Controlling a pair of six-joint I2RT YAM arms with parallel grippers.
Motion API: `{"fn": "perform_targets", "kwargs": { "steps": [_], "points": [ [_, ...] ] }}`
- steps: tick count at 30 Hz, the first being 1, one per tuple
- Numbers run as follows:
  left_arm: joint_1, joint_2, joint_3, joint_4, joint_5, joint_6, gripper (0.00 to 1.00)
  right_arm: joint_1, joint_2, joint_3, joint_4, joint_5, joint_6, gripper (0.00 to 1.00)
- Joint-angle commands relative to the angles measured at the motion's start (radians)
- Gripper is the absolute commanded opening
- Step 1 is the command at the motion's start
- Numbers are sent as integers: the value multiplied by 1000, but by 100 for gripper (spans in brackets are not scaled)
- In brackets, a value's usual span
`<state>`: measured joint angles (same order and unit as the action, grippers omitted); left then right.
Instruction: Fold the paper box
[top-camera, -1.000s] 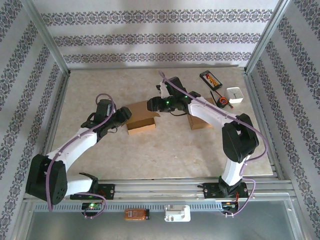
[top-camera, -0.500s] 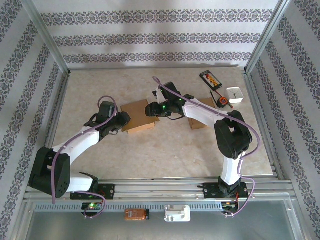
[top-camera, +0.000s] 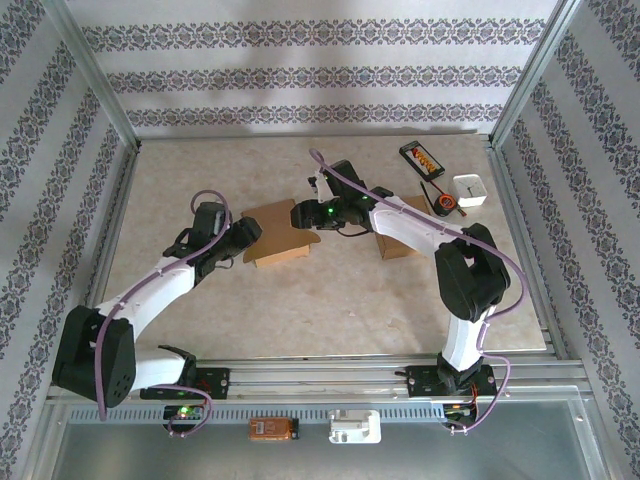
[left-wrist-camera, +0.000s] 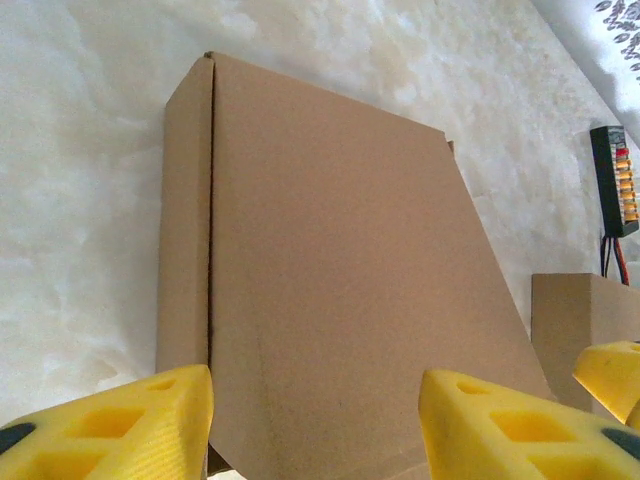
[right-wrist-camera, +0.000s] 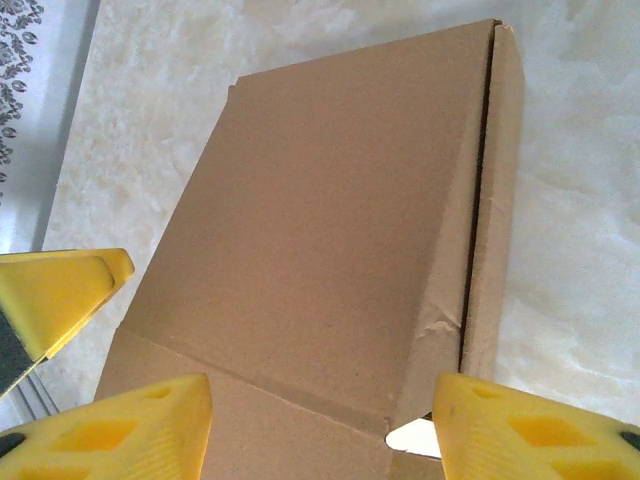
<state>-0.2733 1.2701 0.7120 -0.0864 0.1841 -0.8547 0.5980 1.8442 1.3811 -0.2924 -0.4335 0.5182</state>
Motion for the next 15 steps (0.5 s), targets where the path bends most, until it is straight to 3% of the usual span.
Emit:
{"fn": "perform_targets", "kwargs": {
  "steps": [1, 3, 9, 15],
  "points": [
    [2, 27, 6, 4, 45, -16, 56, 9, 26, 10, 8, 24, -4, 63],
    [0, 39, -1, 6, 64, -25, 53, 13, 43, 10, 5, 19, -7, 62],
    [0, 66, -23, 16, 83, -31, 37, 29, 75, -6, 21, 8, -9, 47],
    [1, 86, -44, 25, 64, -25, 32, 39, 97, -23, 35, 17, -8, 46]
  ]
}}
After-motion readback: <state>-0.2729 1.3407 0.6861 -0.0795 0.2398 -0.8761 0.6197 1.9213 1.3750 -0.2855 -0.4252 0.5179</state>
